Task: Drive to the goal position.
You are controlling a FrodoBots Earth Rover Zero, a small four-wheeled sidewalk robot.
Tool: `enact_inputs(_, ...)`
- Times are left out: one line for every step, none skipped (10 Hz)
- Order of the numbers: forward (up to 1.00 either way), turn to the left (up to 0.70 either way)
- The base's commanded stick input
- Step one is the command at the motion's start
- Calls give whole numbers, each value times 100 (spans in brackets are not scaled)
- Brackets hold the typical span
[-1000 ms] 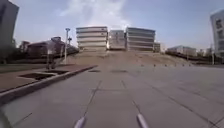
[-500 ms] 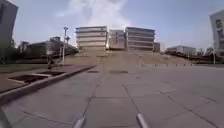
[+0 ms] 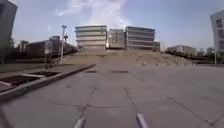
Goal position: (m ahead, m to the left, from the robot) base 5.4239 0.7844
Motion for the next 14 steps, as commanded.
enact_inputs(70, 0)
enact_inputs(70, 0)
enact_inputs(70, 0)
enact_inputs(70, 0)
enact_inputs(70, 0)
enact_inputs(70, 0)
enact_inputs(70, 0)
enact_inputs(70, 0)
enact_inputs(70, 0)
enact_inputs(70, 0)
enact_inputs(70, 0)
enact_inputs(70, 0)
enact_inputs(70, 0)
enact_inputs(70, 0)
